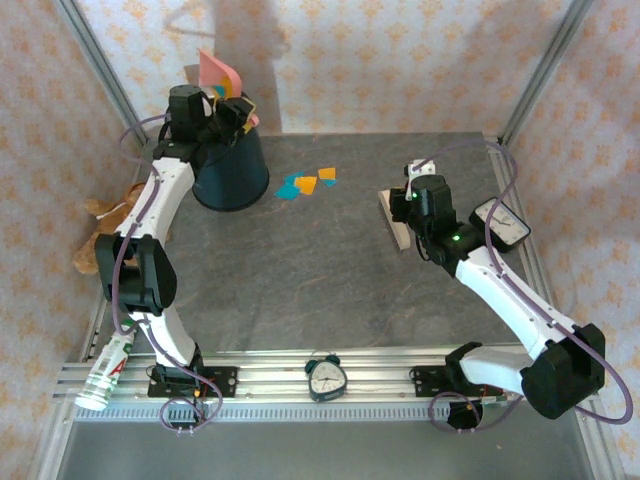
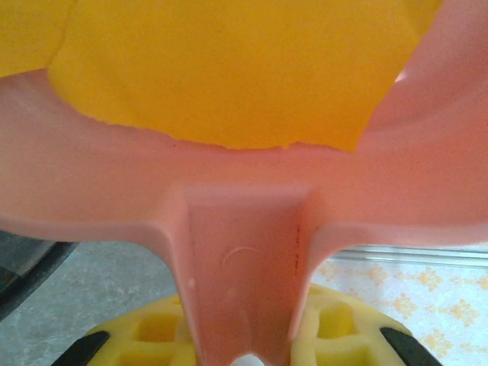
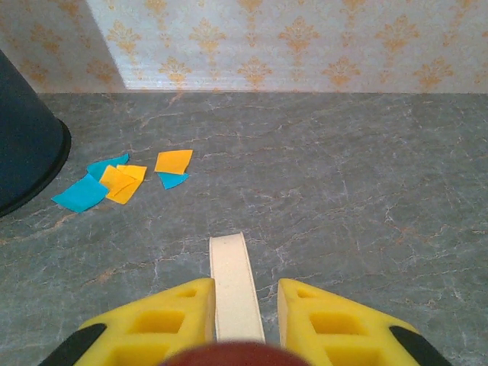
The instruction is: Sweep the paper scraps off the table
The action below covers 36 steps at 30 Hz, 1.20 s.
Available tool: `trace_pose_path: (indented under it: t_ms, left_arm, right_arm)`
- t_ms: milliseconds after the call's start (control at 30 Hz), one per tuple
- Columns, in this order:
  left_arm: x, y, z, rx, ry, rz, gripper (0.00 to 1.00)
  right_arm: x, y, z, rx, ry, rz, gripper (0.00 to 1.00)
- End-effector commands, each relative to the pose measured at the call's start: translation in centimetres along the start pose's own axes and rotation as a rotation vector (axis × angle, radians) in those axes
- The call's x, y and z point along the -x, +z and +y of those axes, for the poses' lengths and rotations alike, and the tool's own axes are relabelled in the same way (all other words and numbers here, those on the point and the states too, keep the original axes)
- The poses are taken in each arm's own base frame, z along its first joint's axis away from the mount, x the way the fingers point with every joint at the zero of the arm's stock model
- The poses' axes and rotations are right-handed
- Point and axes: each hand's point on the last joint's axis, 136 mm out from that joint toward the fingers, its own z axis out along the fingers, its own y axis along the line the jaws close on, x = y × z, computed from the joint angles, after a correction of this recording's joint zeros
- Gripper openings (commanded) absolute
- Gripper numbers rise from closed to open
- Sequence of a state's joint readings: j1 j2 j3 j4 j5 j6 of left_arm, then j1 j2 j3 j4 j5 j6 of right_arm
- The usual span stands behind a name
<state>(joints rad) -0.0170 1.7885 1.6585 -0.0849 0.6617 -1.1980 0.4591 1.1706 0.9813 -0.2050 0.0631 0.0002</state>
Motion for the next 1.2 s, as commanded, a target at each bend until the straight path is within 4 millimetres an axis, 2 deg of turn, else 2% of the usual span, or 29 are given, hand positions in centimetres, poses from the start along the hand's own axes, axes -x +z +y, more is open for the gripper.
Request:
trace_pose_path:
  t_ms: [0,633,1167]
  left_arm:
    - [0.5,-1.6,-3.5,-0.122,-0.008,-0.023,0.0]
    - [0.9,-1.8,-4.8,-0.311,-0.241,-0.021,0.0]
    - [1.4,-3.2,-6.2,-0.442,-0.389,-0.028,0.0]
  right_arm:
    - [0.3,0.1,-0.3,-0.02,0.018,-0.015,0.0]
    - [0.0,0.3,-0.2,-0.016,0.026,-0.008,0.0]
    - [0.0,0.3,-0.2,-0.013,0.027,-0.007,0.0]
